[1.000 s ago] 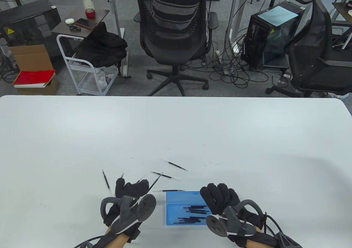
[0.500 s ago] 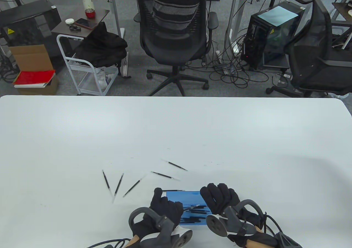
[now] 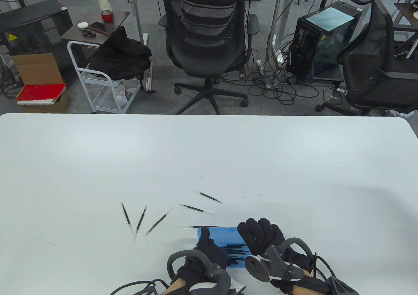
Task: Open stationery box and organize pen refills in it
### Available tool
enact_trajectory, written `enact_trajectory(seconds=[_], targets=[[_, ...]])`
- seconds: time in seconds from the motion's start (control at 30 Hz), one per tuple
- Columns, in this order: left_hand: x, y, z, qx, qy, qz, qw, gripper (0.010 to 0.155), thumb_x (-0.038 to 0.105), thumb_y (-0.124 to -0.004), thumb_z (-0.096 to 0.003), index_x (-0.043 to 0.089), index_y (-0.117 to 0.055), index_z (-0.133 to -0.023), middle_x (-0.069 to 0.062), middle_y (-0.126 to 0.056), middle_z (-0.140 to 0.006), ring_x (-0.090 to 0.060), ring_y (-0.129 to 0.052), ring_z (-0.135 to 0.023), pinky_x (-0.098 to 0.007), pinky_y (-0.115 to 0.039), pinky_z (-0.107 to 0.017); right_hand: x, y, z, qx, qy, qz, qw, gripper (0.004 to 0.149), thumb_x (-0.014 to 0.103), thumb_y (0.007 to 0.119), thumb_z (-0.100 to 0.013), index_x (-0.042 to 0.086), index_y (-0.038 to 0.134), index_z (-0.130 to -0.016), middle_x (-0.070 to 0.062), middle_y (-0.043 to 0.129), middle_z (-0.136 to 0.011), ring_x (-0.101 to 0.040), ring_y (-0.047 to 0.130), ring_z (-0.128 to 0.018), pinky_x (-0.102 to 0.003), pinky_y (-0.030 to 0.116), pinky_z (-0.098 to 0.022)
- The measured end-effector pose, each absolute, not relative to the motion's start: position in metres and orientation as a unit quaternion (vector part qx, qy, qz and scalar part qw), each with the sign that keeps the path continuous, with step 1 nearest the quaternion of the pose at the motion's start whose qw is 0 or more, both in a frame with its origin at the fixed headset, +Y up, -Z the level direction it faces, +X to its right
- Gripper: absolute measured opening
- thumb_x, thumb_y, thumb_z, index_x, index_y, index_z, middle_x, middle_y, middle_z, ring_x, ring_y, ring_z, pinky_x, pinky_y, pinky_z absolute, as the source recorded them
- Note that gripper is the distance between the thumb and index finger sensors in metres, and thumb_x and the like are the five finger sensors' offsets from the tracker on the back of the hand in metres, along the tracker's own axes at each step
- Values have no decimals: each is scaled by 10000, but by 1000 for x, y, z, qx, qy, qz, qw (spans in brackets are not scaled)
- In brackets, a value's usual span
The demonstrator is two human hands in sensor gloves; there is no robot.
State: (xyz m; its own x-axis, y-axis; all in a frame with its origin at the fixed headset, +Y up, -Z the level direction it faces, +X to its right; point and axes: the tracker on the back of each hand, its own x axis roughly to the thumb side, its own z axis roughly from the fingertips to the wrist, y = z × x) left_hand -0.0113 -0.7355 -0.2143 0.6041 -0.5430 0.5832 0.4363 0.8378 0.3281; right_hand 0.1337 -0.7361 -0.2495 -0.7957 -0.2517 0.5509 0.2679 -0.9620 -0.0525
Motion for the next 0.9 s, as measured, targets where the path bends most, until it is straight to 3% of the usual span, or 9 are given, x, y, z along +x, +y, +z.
enact_trajectory(seconds=[0.5, 0.7, 0.9], targets=[[-17, -733, -216, 82, -358, -243, 898, 492, 319, -924, -468, 263, -827, -947, 68, -976, -849, -213, -1030, -782, -635, -585, -799, 134, -736, -249, -288, -14, -947, 137, 1134, 537, 827, -401, 108, 80, -1138, -278, 253, -1225, -594, 458, -1060, -643, 533, -765], [-33, -701, -217, 93, -338, -149, 925, 490, 326, -929, -467, 260, -836, -943, 56, -985, -842, -208, -1041, -769, -629, -604, -790, 134, -736, -249, -288, -14, -947, 138, 1134, 538, 827, -400, 107, 81, -1138, -280, 254, -1224, -592, 457, -1061, -642, 534, -765], [-58, -668, -234, 103, -259, -94, 956, 488, 317, -934, -472, 250, -840, -947, 51, -985, -847, -221, -1037, -773, -633, -602, -789, 134, -736, -249, -288, -14, -948, 137, 1134, 538, 827, -401, 109, 79, -1138, -278, 252, -1225, -593, 457, -1061, -643, 534, -764]])
